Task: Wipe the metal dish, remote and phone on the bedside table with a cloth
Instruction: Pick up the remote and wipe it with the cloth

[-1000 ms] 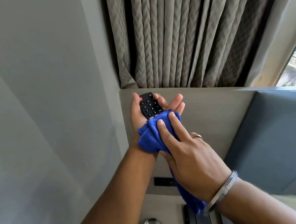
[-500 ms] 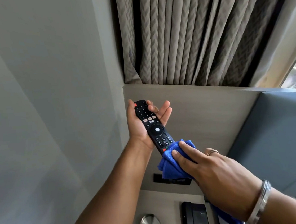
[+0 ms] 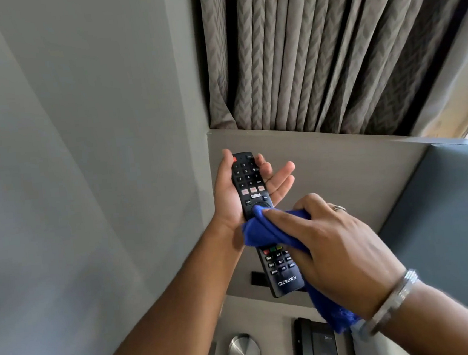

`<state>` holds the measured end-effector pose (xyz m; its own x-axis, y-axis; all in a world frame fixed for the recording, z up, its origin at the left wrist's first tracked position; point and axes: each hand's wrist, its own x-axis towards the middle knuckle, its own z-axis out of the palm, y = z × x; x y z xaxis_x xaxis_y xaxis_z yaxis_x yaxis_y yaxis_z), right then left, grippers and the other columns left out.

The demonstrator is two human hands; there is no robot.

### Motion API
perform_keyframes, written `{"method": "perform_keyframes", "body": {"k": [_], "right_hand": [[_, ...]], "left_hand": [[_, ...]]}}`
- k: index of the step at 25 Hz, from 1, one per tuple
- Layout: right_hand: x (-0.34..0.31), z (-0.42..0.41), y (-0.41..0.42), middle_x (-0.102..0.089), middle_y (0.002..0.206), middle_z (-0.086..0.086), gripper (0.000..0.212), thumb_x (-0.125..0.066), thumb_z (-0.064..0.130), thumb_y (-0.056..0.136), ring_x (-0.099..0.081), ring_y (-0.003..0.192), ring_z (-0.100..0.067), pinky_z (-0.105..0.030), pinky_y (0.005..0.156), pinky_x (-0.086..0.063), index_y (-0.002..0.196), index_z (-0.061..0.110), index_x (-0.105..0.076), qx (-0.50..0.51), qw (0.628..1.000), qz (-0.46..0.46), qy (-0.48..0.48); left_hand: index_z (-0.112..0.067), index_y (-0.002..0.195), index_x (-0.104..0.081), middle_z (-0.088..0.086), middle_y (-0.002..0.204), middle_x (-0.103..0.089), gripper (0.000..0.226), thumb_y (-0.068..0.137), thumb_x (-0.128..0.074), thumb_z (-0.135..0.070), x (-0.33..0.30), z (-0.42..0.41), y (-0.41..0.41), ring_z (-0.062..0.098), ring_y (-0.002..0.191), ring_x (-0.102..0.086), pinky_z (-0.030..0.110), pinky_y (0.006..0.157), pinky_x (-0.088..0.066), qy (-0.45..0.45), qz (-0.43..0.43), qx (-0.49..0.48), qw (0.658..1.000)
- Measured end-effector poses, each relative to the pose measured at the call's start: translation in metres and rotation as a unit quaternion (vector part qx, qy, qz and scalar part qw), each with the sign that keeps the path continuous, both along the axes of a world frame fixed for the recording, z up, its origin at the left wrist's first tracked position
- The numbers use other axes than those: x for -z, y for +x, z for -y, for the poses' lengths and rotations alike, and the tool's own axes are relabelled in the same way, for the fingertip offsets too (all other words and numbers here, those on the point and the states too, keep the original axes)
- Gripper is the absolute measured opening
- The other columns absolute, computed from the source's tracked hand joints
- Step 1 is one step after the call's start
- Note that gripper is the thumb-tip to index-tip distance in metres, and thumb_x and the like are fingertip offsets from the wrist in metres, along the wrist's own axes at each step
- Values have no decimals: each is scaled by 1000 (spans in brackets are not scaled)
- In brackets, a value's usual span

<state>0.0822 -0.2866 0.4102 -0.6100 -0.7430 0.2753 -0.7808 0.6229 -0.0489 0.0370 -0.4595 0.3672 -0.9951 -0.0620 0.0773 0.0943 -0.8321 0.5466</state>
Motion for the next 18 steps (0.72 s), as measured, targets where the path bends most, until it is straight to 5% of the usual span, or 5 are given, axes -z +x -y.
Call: {"method": "perform_keyframes", "body": {"k": [3,11,18], "right_hand": [[2,7,2,-51,95,7,36,-43,51,87,-53,73,-19,-29,61,-47,122,45,-47,7,999,26,-17],[0,-26,7,-51,89,10,32,-53,38,84,-50,68,-16,-32,56,-51,115,48,-54,-59,997,35,38],[-6,-26,9,-56,79,12,28,-56,35,81,-56,62,-16,-34,55,-50,107,45,-60,5,992,37,-120]], "left_hand": [[-12,89,-61,1,71,-64,58,89,-47,-68,-6,-1,9,33,108,-67,48,102,-49,15,-8,0,1000],[-11,91,-58,0,63,-63,62,90,-39,-70,-8,5,24,32,97,-70,45,89,-56,44,-42,6,998],[-12,94,-60,-1,65,-64,61,90,-40,-70,-18,-2,26,31,99,-70,46,94,-53,19,-30,10,999]]}}
